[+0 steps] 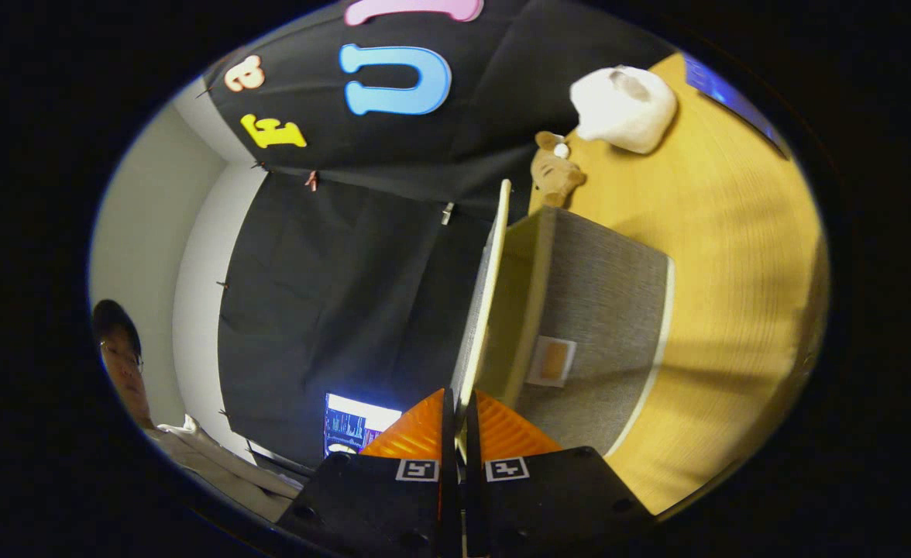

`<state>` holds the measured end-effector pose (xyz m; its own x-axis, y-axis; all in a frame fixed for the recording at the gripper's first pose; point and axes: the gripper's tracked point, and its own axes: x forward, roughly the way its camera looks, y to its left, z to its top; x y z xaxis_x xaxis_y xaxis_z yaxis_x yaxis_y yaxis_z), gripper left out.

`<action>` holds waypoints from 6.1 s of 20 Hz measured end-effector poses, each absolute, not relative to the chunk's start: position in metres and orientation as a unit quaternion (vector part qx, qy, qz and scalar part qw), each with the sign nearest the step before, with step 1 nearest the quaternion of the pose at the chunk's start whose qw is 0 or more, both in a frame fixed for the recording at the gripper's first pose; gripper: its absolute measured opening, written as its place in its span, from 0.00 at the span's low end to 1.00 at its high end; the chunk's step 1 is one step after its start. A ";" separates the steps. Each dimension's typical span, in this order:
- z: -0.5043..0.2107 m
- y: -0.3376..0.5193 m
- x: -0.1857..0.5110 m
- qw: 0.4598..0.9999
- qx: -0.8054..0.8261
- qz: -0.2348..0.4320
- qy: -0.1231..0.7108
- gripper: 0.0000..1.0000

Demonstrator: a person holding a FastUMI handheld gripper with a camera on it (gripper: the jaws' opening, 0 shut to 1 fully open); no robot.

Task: Open the storage box then place both shoes into the box .Put the left shoe in first, then the right shoe, with the right side of both shoes facing outward in a uniform manner.

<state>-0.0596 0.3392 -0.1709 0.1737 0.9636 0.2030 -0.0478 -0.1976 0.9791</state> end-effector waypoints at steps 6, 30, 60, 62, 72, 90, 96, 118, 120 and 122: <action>-0.101 0.350 -0.039 0.534 0.556 0.527 0.356 0.07; -0.013 0.513 -0.030 0.626 0.437 0.568 0.308 0.85; -0.163 0.241 -0.046 0.876 0.237 0.307 0.286 0.96; -0.195 0.218 -0.059 0.883 0.213 0.278 0.311 0.95; -0.352 0.165 -0.088 0.866 0.184 0.171 0.433 0.91; -0.447 0.172 -0.051 0.851 0.148 0.108 0.492 0.08; -0.394 0.171 -0.047 0.851 0.218 0.086 0.470 0.08; -0.169 0.380 0.026 0.818 0.335 0.119 0.453 0.08; -0.190 0.400 0.021 0.807 0.334 0.100 0.477 0.08; -0.207 0.426 0.015 0.788 0.349 0.082 0.501 0.08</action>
<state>0.0151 0.4255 -0.2067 0.4837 0.4784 -0.7329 0.2212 0.7434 0.6312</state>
